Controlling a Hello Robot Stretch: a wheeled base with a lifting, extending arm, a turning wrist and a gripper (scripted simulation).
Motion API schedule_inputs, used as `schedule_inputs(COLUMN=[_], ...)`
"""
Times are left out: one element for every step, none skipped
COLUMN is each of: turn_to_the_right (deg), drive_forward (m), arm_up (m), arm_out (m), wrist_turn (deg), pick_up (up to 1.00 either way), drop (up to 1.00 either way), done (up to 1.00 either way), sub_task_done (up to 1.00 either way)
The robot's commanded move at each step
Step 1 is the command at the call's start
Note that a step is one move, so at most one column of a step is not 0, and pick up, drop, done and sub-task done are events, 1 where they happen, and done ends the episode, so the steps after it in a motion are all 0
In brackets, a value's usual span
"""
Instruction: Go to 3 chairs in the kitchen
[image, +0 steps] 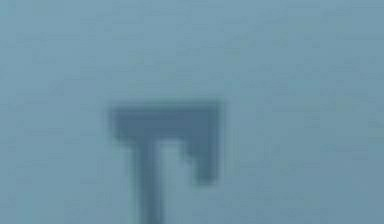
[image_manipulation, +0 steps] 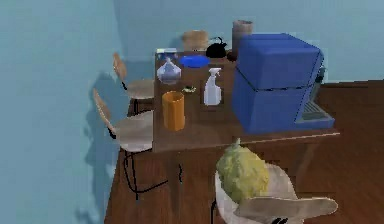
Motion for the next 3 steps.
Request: schedule_inputs(turn_to_the_right=[45.0, 30.0, 0.0], drive_forward=[0.00, 0.00, 0.00], arm_up=[0.00, 0.00, 0.00], arm_out=[0.00, 0.00, 0.00], wrist_turn=[0.0, 0.0, 0.0], pick_up=[0.00, 0.00, 0.00], drop=[0.00, 0.00, 0.00], done=[0.00, 0.00, 1.00], sub_task_done=[0.00, 0.00, 0.00])
